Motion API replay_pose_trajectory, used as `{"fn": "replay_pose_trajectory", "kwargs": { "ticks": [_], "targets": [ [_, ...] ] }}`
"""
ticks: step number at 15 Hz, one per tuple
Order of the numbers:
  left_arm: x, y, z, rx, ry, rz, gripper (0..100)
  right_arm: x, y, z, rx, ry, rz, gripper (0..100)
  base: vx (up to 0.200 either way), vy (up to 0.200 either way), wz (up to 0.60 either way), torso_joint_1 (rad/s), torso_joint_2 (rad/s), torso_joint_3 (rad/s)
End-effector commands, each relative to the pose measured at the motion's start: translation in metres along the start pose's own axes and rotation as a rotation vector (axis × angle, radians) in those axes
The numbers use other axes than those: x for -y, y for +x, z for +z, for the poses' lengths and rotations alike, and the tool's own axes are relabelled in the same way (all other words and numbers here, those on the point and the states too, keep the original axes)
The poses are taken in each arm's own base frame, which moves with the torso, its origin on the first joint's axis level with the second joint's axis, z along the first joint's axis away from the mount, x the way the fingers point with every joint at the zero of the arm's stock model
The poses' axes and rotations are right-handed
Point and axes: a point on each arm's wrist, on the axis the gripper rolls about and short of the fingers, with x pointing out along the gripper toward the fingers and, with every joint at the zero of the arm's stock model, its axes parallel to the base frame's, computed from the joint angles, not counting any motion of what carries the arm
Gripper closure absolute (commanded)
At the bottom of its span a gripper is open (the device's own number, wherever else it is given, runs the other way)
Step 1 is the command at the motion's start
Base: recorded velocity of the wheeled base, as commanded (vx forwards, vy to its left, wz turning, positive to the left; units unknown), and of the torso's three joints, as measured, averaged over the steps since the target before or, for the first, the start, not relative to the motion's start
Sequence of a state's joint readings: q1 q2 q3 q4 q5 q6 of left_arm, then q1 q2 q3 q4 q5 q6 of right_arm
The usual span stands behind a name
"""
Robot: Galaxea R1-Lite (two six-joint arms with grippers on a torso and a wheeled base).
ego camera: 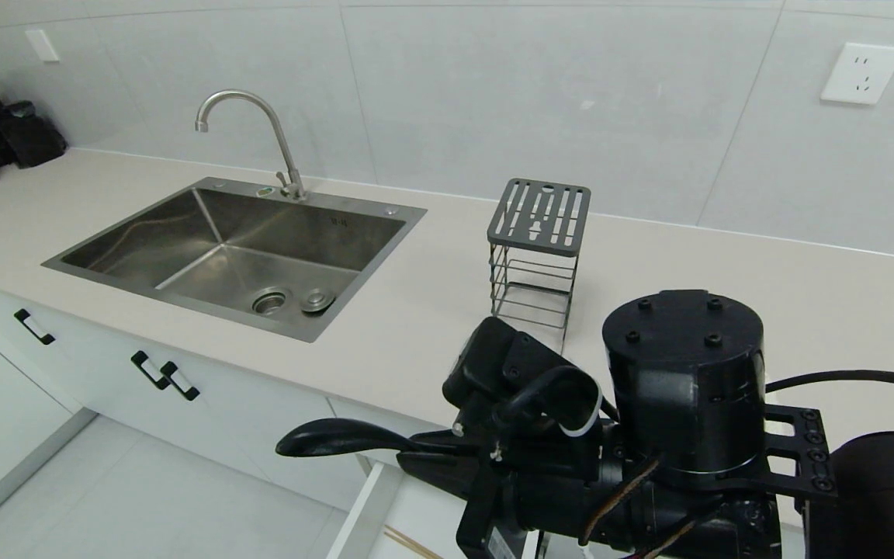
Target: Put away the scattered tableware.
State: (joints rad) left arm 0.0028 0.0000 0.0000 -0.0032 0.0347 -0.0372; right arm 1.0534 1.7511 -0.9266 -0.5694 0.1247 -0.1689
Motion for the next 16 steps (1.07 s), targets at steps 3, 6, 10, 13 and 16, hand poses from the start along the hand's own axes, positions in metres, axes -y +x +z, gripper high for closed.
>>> {"fn": "replay_pose_trajectory", "kwargs": {
  "ticks": [3, 6, 10, 13, 16],
  "targets": [
    [0.0, 0.0, 0.0, 0.0, -0.001, 0.001, 0, -0.0024, 0.001, 0.0009, 0.002, -0.003, 0.009, 100, 0.0, 0.0, 0.0, -0.204, 0.41, 0.201],
    [0.0, 0.0, 0.0, 0.0, -0.001, 0.001, 0, -0.0028, 0.0011, -0.0014, -0.024, 0.0, 0.012, 100, 0.0, 0.0, 0.0, -0.157, 0.3, 0.154],
    [0.0, 0.0, 0.0001, 0.001, 0.0, 0.001, 0, -0.0033, 0.0011, -0.0015, -0.025, -0.001, 0.013, 100, 0.0, 0.0, 0.0, -0.094, 0.19, 0.094],
    [0.0, 0.0, 0.0001, 0.001, -0.001, 0.001, 0, -0.0031, 0.0013, -0.0004, -0.029, 0.0, 0.012, 100, 0.0, 0.0, 0.0, -0.128, 0.26, 0.126],
    [0.0, 0.0, 0.0, 0.0, -0.001, 0.001, 0, -0.0031, 0.0013, -0.0007, -0.032, 0.0, 0.013, 100, 0.0, 0.0, 0.0, -0.136, 0.26, 0.131]
  ]
}}
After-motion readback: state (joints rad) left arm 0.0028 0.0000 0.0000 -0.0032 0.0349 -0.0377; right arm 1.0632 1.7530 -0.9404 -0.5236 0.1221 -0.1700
